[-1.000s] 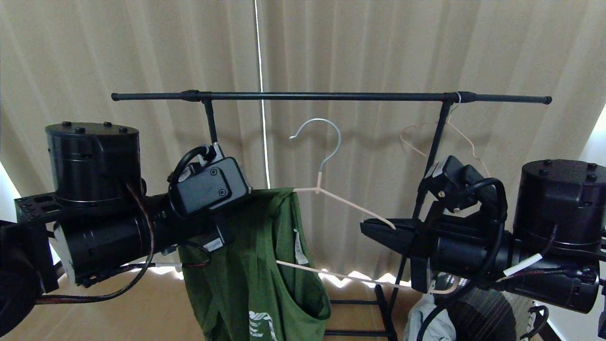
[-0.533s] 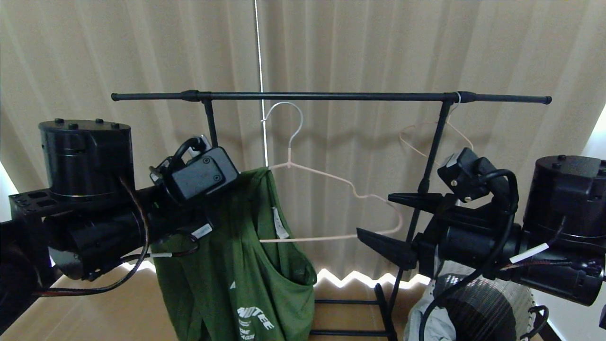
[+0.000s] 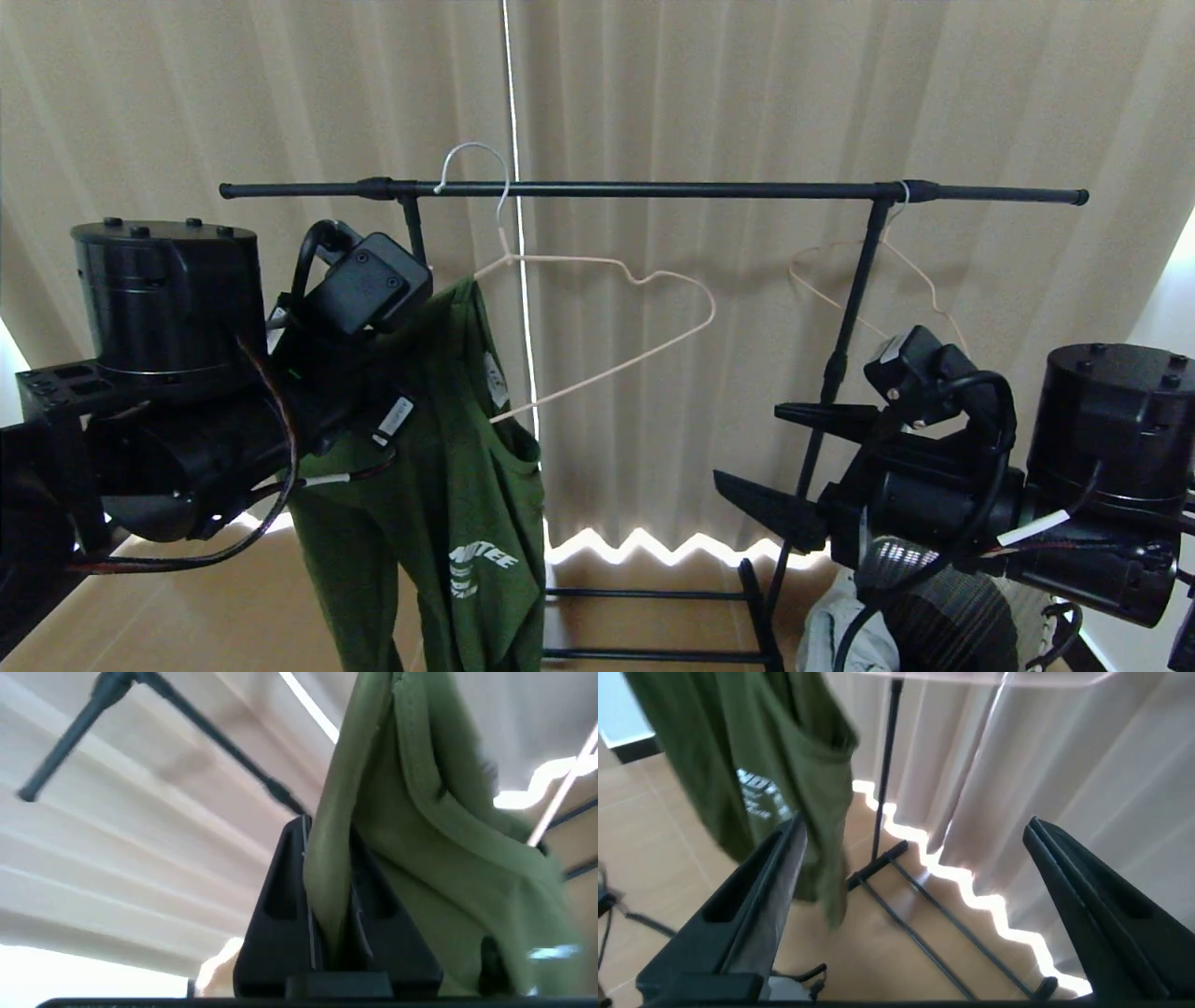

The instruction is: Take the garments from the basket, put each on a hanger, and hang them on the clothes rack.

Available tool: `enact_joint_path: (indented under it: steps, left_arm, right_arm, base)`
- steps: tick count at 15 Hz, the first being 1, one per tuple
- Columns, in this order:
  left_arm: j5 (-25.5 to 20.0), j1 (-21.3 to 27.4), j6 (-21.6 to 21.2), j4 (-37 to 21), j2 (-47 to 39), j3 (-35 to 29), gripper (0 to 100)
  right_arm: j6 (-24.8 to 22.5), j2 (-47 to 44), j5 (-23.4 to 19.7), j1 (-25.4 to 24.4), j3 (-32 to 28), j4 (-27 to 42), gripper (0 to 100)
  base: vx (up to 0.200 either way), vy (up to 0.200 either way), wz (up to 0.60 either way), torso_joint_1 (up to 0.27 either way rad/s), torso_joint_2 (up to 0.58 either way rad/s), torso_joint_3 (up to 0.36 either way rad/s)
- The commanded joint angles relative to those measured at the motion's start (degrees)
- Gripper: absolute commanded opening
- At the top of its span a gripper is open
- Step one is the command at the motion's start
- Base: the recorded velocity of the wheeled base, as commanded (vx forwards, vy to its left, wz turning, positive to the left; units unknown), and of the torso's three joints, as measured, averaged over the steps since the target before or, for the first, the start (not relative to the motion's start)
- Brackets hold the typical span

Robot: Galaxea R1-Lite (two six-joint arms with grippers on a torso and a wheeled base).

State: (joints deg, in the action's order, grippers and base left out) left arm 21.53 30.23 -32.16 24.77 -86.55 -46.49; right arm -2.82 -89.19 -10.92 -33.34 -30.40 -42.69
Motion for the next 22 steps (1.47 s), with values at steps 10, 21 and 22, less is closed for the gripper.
enact_joint_path:
  steps: [10, 21, 22]
  left_arm:
    - [-11.0, 4.7, 0.2, -0.1, 5.4, -1.4, 0]
    - [-10.6, 7.7, 0.1, -0.1, 7.6, -1.5, 0]
    - [-10.6, 6.8, 0.1, -0.1, 7.5, -1.5, 0]
  right_arm:
    - [0.5, -17.8, 2.5, -5.2, -4.8, -15.9, 100]
    - [1.4, -19.4, 3.8, -7.0, -3.5, -16.0, 100]
    - [1.4, -17.9, 4.3, -6.8, -2.3, -15.8, 100]
  base:
    - [0.0, 0.0, 0.0, 0.0, 0.0, 0.0]
    - [0.0, 0.0, 0.0, 0.0, 0.0, 0.0]
    - [0.0, 0.0, 0.0, 0.0, 0.0, 0.0]
